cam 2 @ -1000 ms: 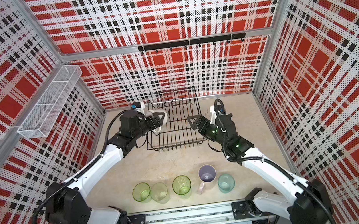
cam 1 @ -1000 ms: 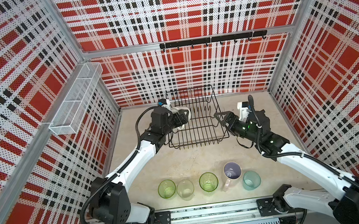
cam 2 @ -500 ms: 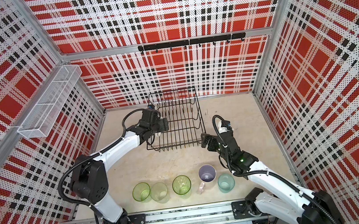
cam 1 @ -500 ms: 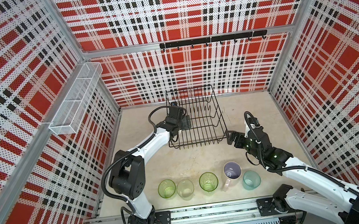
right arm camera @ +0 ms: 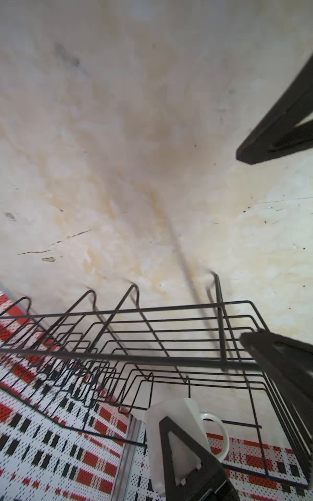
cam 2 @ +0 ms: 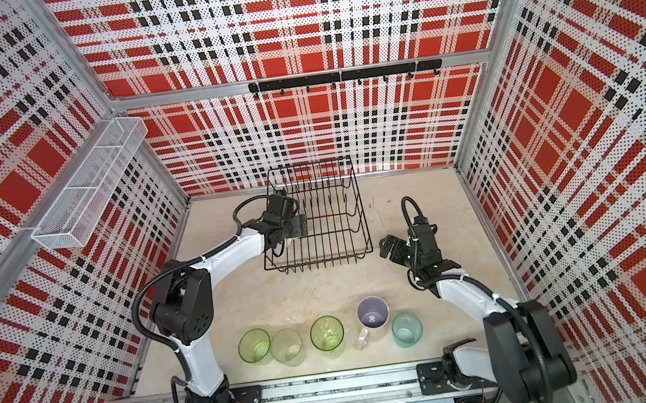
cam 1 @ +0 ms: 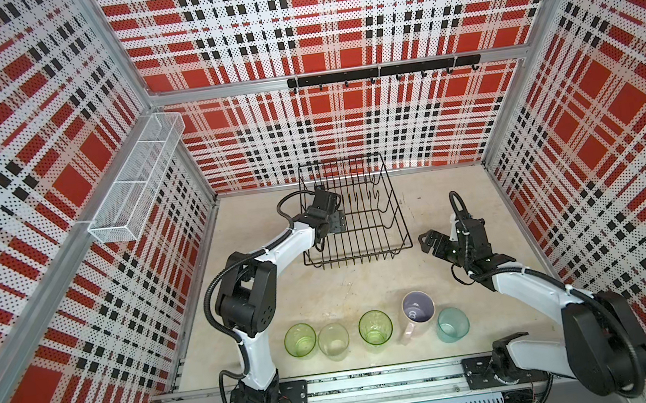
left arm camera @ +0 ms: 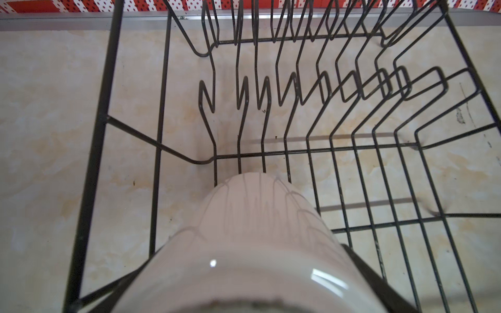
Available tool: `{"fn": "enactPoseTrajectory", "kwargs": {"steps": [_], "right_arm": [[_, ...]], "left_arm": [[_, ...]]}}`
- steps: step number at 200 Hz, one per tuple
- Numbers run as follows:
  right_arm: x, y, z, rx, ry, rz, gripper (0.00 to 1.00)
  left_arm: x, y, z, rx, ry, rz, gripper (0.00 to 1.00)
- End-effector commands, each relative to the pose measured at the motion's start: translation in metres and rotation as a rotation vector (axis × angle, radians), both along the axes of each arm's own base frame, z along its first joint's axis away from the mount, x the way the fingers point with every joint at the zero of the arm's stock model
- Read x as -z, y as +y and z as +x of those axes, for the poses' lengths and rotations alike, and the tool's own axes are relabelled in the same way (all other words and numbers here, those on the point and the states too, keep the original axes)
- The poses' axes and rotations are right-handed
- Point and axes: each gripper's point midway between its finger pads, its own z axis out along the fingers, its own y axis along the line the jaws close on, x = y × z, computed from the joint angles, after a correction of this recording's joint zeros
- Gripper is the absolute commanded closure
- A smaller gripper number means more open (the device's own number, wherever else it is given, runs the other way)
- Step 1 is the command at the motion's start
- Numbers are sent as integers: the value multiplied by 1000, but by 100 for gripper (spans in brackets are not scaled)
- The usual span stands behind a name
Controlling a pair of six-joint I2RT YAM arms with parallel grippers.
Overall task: Load the cups into the dish rack
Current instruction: 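Lower the held mug into the rack with the left gripper while the right arm withdraws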
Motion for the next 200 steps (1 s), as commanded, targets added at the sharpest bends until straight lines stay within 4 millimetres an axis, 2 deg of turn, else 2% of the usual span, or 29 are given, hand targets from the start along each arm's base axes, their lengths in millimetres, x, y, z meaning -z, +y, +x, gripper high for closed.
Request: {"fn": "enactPoseTrajectory", "kwargs": {"steps": [1, 37, 66, 122, 178, 187, 200], "right_arm": [[-7, 9, 11, -38, -15, 74, 1], [0, 12, 13, -57, 9, 91, 2], [0, 9, 12, -39, 6, 86, 2], [1, 10, 12, -47, 11, 87, 3], [5, 10, 13, -48, 27, 79, 5], [5, 10, 14, -49, 26, 78, 5], [5, 11, 13, -52, 28, 73, 5]], "left_arm": [[-24, 7, 18, -27, -76, -7, 34], [-17, 10, 26, -28, -59, -32, 30], [-12, 3, 30, -2, -37, -71, 30], [4, 1, 40, -11, 0, -22, 28], [15, -8, 48, 5, 32, -27, 22], [15, -8, 49, 1, 32, -20, 19], [14, -7, 50, -3, 31, -14, 7]]}}
